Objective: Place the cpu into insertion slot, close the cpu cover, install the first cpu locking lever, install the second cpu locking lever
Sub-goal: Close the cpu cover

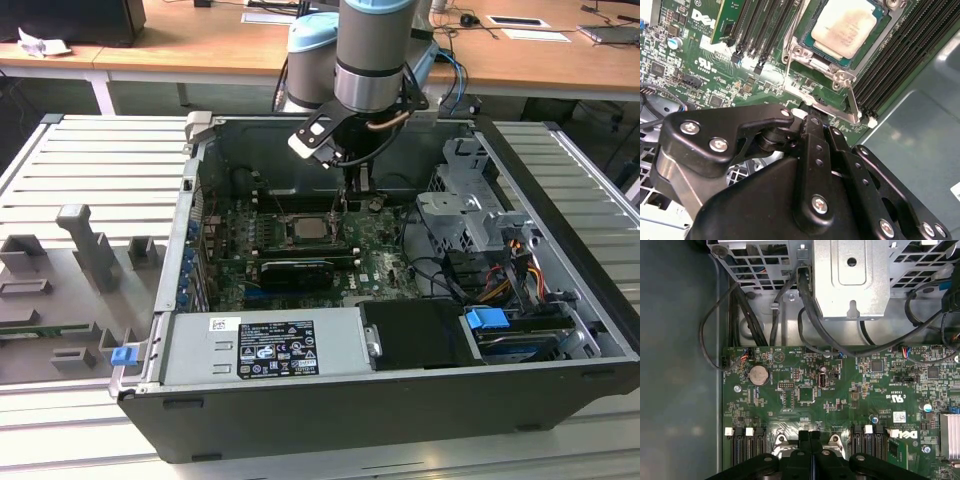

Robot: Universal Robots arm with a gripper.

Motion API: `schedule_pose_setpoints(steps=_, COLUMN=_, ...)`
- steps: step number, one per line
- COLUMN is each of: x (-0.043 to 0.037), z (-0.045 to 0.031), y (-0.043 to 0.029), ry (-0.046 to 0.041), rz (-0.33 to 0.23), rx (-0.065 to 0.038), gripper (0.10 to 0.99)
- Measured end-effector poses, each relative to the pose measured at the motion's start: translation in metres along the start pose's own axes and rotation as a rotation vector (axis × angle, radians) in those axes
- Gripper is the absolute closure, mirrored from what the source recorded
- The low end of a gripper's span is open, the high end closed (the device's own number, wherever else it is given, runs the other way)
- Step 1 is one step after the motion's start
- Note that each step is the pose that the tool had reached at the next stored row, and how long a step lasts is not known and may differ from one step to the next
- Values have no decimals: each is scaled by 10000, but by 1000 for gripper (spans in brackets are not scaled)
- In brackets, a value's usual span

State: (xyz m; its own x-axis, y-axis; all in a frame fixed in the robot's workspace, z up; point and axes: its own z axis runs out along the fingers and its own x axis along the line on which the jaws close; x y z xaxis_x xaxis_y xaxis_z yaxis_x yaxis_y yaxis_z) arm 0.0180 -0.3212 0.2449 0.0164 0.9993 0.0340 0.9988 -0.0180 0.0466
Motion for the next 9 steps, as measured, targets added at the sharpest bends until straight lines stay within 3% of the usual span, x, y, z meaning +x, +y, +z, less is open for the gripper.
schedule_pose_setpoints(steps=9, x=-1, z=-1, y=-35, ry=0, rz=0, rx=0, gripper=980)
